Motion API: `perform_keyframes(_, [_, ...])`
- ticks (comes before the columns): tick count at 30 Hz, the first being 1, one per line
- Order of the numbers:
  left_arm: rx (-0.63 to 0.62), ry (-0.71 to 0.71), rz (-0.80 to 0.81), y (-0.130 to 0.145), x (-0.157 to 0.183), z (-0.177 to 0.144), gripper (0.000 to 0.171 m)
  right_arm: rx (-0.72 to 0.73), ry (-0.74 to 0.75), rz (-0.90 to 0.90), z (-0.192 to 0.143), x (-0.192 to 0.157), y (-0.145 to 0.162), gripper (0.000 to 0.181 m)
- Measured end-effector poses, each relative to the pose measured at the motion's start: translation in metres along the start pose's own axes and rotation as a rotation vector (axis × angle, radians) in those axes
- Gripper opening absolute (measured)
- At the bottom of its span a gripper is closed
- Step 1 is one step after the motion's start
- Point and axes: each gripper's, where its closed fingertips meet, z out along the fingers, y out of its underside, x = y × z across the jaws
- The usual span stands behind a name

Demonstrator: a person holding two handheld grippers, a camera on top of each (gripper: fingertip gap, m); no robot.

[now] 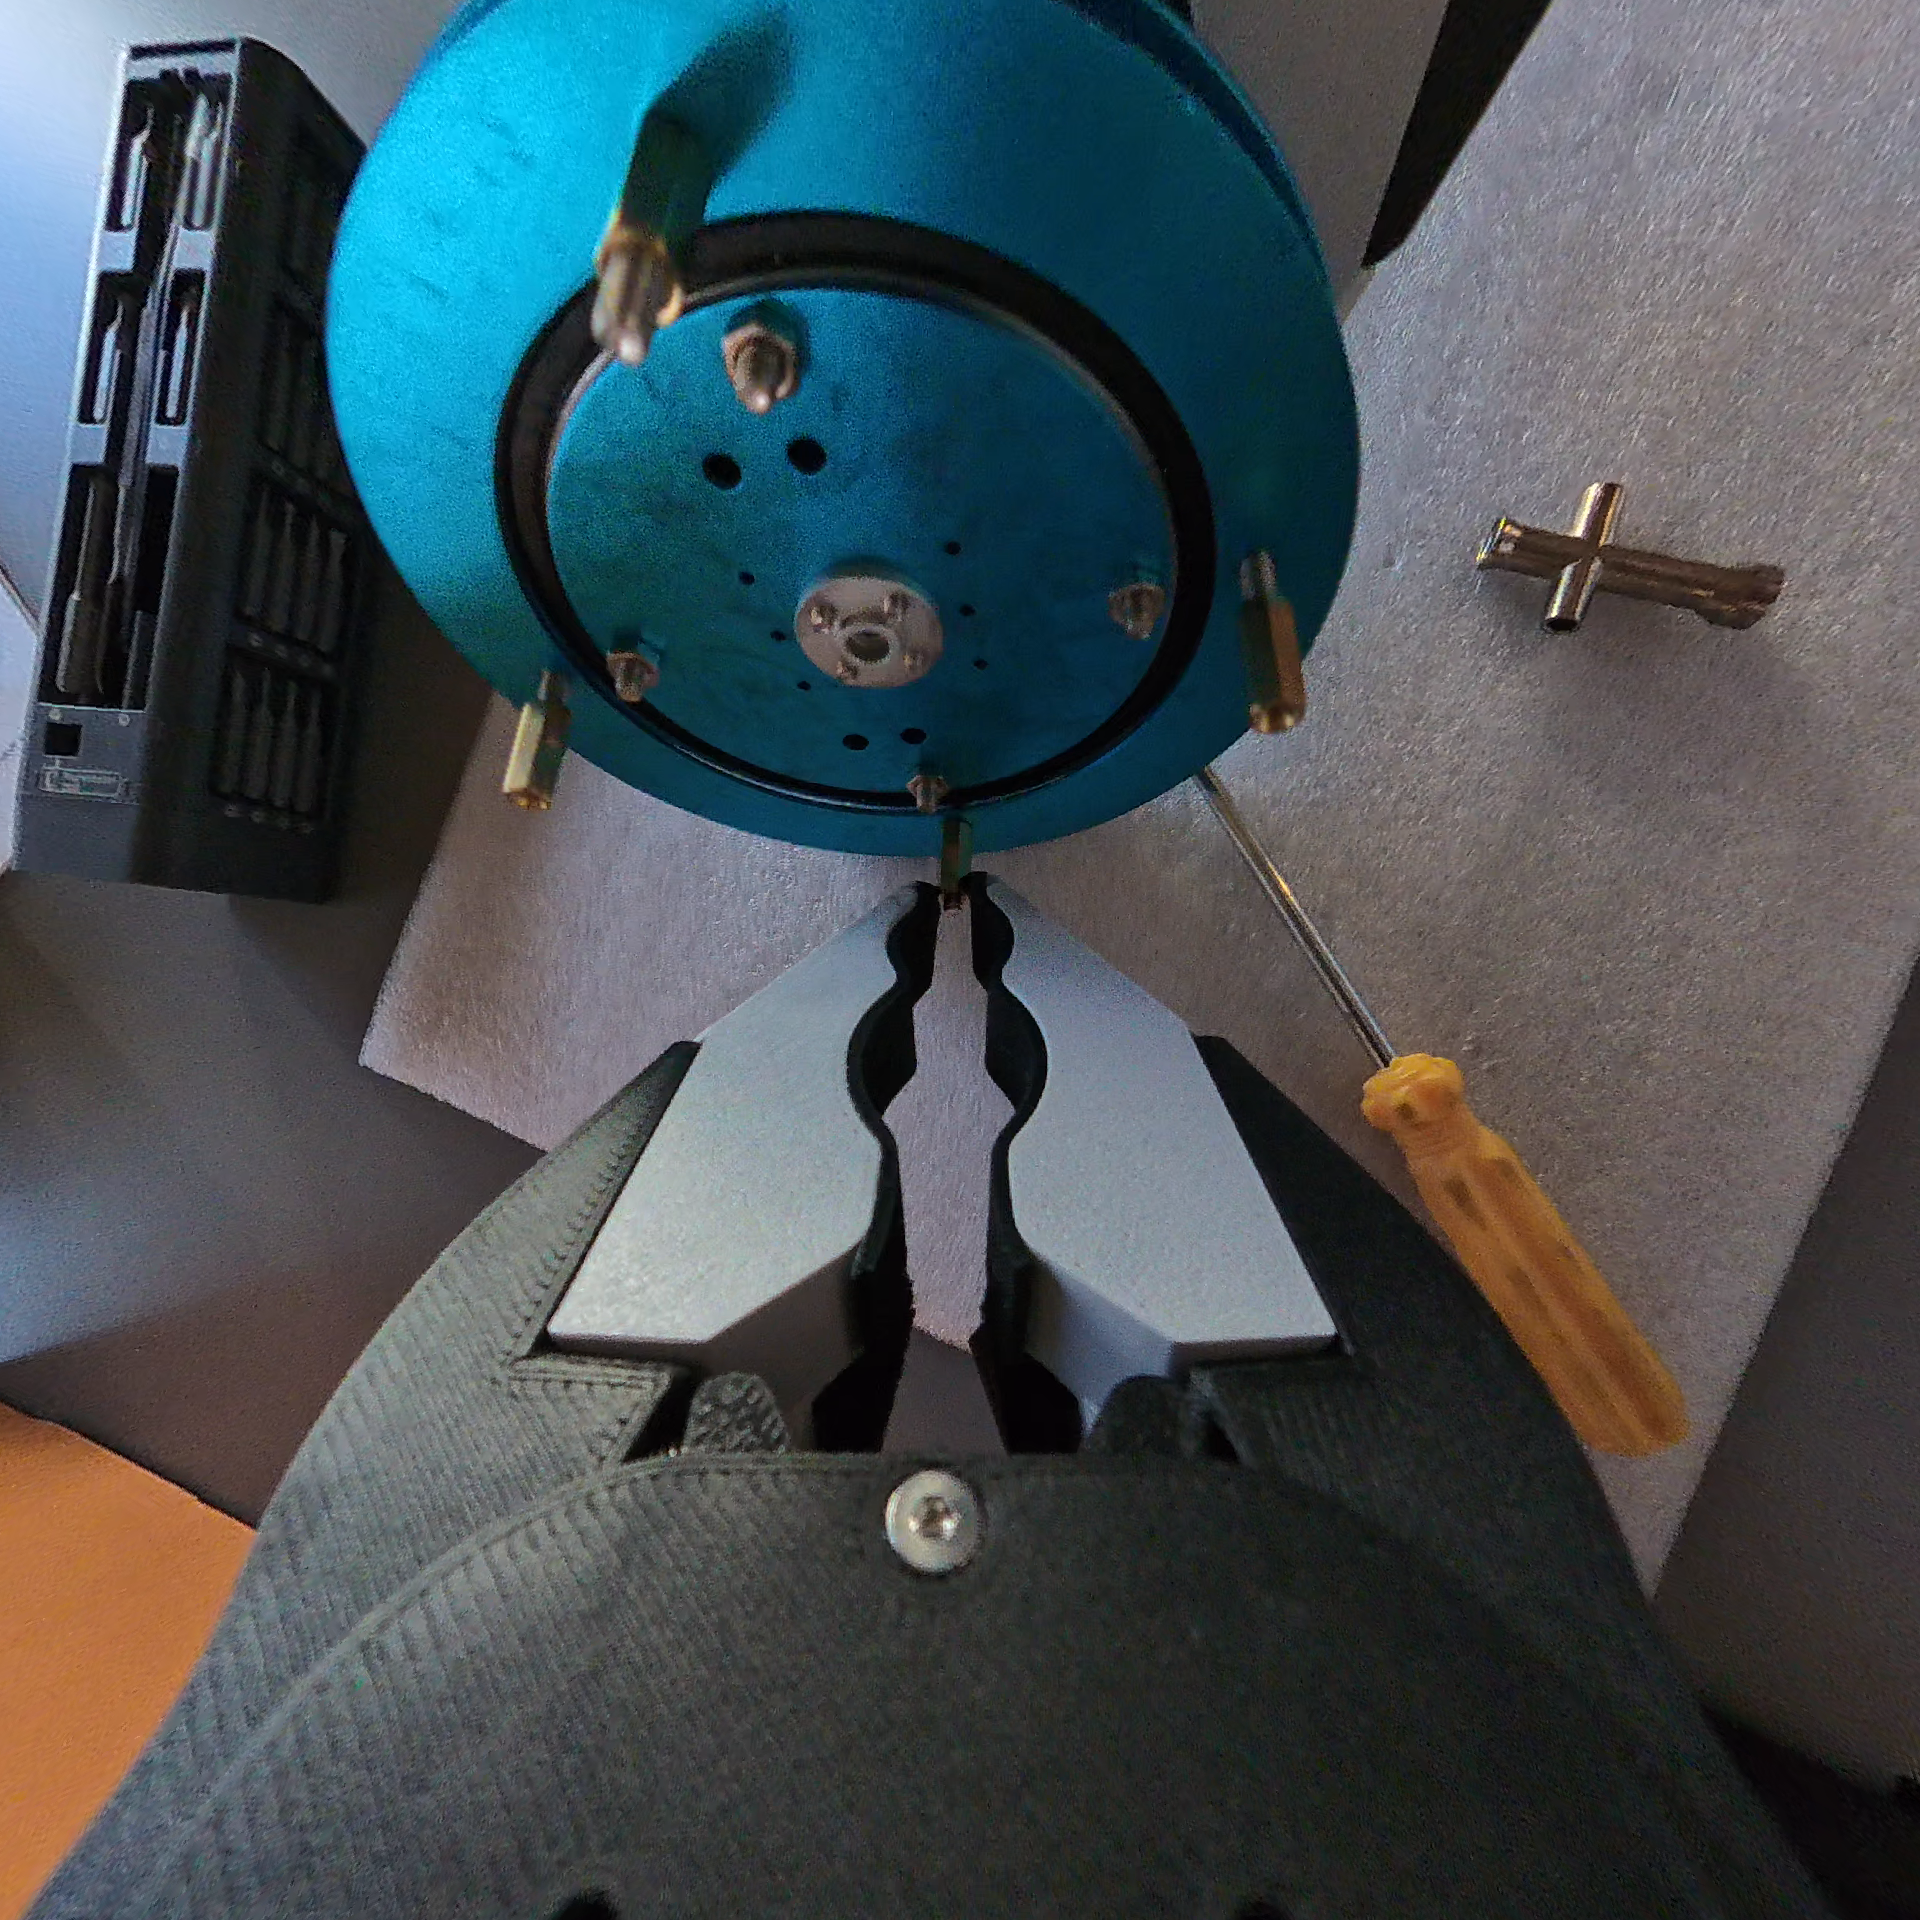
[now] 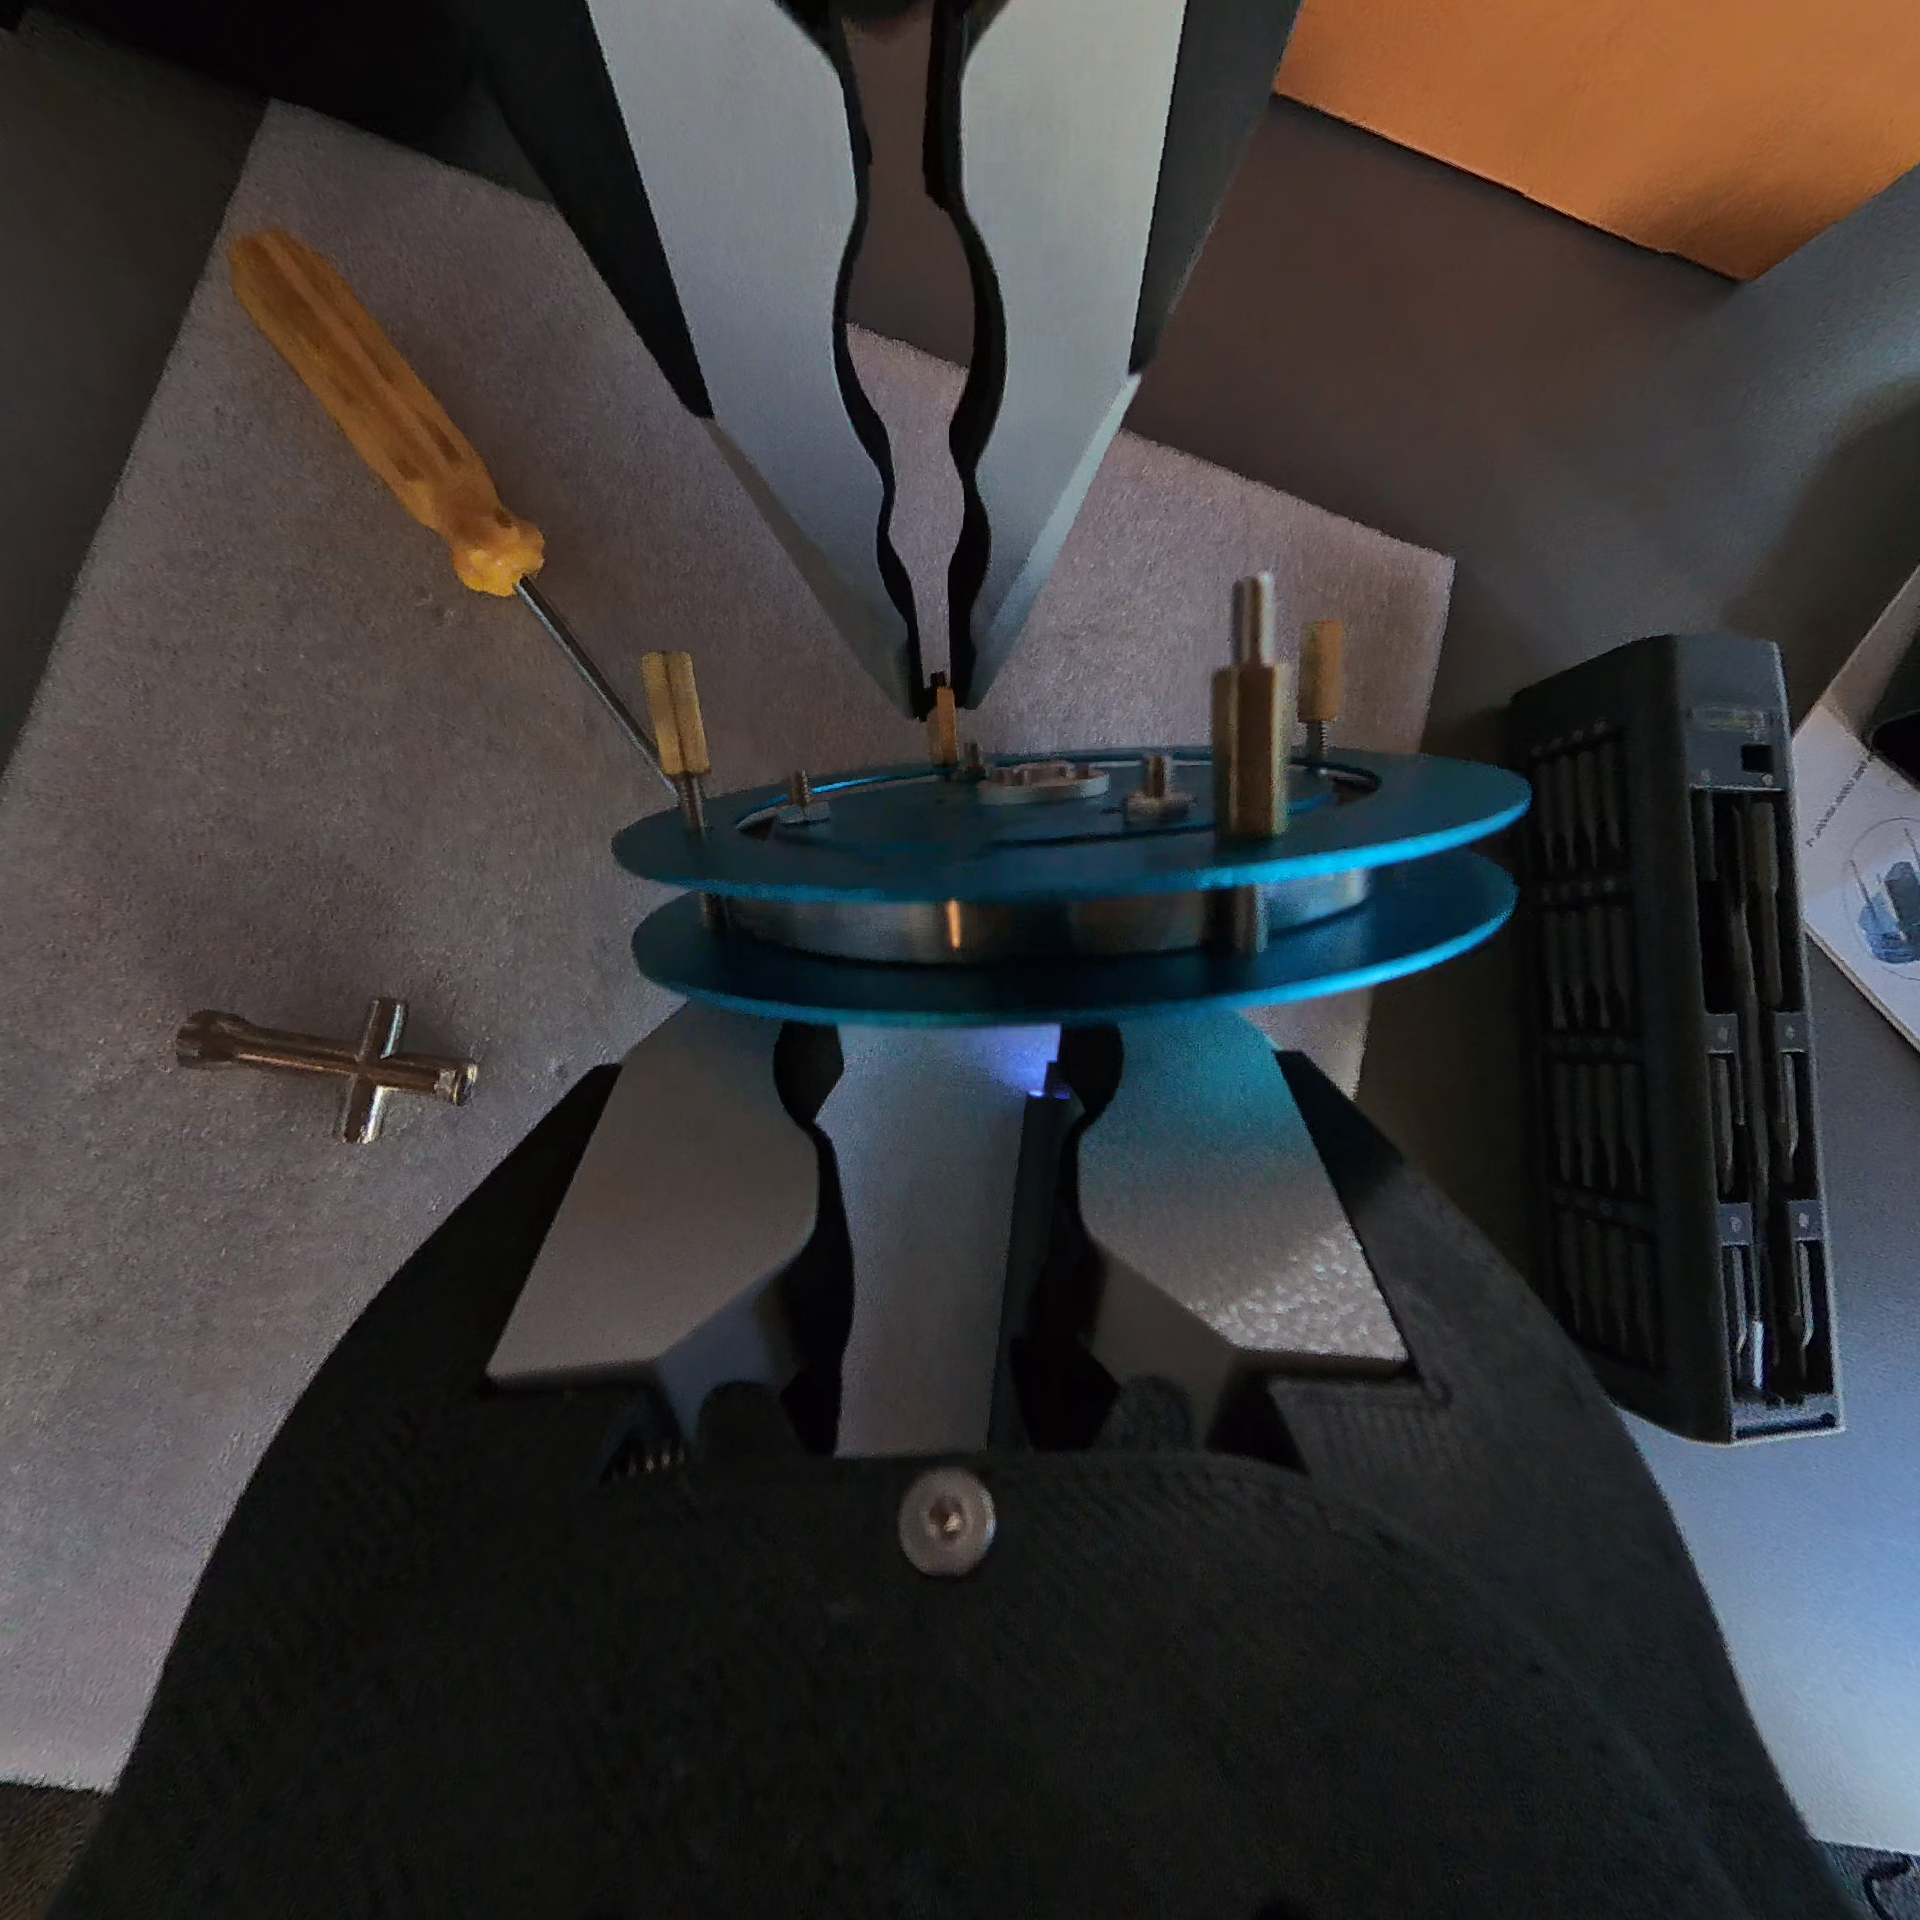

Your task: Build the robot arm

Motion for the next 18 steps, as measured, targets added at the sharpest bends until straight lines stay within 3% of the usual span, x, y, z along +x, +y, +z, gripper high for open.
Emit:
perform_keyframes(12, [-0.032, -0.036, 0.055, 0.01, 0.001, 0.005, 0.003, -0.011, -0.025, -0.017, 0.011, -0.01, -0.01, 0.037])
perform_keyframes(18, [-0.091, -0.088, 0.155, 0.01, 0.0, 0.005, 0.003, -0.006, -0.023, -0.025, 0.016, -0.01, -0.009, 0.037])
